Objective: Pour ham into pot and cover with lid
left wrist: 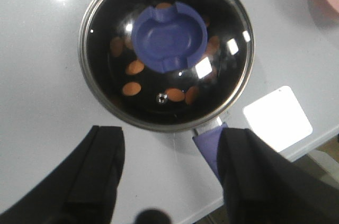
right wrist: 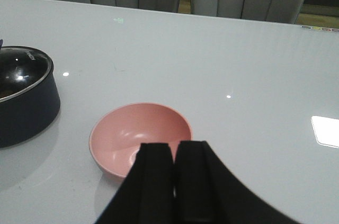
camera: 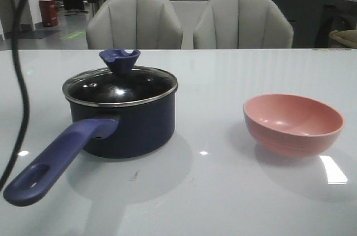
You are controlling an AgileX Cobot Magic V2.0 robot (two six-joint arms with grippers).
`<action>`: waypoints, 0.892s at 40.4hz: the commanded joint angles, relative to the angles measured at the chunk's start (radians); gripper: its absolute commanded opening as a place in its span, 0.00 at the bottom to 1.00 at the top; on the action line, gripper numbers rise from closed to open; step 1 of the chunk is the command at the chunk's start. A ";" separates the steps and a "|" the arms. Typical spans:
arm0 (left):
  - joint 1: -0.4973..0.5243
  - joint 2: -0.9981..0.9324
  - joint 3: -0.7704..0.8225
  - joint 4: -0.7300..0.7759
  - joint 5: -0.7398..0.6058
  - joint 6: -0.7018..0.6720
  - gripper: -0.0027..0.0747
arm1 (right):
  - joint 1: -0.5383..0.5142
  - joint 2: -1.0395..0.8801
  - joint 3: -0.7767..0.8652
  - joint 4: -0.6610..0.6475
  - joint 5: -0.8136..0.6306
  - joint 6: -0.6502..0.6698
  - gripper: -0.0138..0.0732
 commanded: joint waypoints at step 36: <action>-0.006 -1.167 0.894 0.007 -0.503 0.001 0.21 | -0.001 0.005 -0.027 0.008 -0.078 -0.011 0.33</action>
